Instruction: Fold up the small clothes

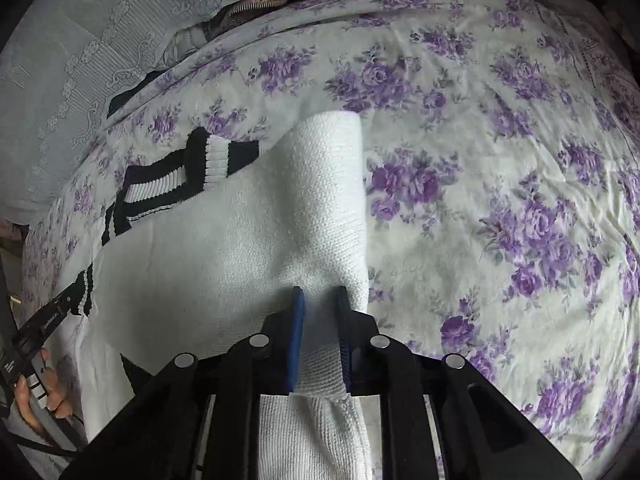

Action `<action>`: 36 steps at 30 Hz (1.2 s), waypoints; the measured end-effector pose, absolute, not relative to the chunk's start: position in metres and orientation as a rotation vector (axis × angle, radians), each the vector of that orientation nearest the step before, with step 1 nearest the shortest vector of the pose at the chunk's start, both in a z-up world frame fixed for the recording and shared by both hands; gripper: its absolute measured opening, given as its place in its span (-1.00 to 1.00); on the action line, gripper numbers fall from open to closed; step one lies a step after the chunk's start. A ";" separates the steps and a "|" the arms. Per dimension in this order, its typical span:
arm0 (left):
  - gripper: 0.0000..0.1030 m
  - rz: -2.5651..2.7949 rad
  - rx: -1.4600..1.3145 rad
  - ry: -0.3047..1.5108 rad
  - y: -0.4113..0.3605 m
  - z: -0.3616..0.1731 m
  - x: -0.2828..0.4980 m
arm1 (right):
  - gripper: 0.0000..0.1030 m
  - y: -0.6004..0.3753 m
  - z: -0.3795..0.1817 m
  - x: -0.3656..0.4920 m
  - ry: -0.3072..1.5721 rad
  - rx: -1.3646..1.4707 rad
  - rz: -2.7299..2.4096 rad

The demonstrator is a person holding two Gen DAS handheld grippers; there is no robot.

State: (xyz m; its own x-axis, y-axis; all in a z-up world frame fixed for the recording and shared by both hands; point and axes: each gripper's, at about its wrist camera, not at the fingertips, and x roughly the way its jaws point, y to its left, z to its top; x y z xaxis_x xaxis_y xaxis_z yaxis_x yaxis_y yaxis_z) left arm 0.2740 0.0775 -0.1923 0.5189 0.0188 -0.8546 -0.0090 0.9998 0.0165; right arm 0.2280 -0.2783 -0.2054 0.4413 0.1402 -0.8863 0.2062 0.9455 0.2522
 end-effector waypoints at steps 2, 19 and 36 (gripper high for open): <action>-0.69 0.022 0.004 0.987 0.080 -0.182 0.276 | -0.75 -0.284 -0.188 0.225 1.045 0.394 -0.069; -0.26 0.010 -0.046 0.946 0.089 -0.167 0.269 | -0.90 -0.286 -0.182 0.240 0.994 0.452 -0.007; 0.46 0.035 0.027 1.066 0.071 -0.199 0.247 | -0.86 -0.256 -0.209 0.189 1.111 0.351 0.005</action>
